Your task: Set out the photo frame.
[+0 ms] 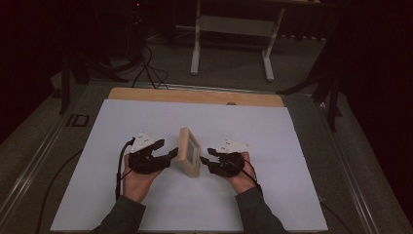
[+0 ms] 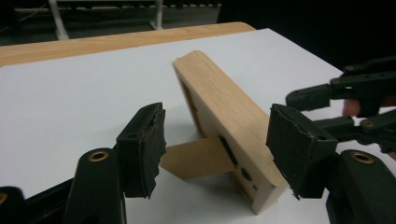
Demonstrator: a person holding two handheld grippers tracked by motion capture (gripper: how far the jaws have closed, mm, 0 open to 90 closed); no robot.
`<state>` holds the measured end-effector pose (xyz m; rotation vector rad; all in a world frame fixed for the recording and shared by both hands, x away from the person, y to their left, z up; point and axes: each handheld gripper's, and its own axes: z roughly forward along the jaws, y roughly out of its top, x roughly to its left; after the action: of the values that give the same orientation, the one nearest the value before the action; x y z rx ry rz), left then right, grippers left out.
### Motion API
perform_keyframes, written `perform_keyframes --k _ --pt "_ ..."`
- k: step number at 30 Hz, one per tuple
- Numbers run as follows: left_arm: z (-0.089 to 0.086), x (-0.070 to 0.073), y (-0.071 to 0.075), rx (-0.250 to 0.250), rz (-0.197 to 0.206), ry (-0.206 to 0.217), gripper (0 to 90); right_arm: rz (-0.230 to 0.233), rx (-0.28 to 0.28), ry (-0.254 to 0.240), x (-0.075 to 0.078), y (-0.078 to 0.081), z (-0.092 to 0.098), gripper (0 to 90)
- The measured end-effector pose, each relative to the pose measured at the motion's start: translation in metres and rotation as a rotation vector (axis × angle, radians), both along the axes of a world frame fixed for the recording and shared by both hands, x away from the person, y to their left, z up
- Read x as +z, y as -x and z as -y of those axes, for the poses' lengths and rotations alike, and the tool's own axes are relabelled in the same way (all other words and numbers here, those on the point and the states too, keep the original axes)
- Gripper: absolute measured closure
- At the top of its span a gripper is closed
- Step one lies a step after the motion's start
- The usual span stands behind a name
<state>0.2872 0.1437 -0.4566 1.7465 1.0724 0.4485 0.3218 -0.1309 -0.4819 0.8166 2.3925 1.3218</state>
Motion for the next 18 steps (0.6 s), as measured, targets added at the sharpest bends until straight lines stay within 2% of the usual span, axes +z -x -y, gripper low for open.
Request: perform_keyframes --k 5,14,18 --pt "0.009 0.0 0.002 -0.032 -0.002 -0.007 34.8 0.002 -0.009 -0.007 0.001 -0.001 0.002 54.4" --pt "0.021 -0.001 0.005 -0.059 -0.003 -0.021 32.0 -0.002 -0.01 -0.008 0.001 -0.001 0.003 54.0" --pt "0.027 -0.004 0.005 -0.05 -0.003 -0.053 29.5 -0.004 -0.011 -0.008 0.001 -0.001 0.003 53.9"
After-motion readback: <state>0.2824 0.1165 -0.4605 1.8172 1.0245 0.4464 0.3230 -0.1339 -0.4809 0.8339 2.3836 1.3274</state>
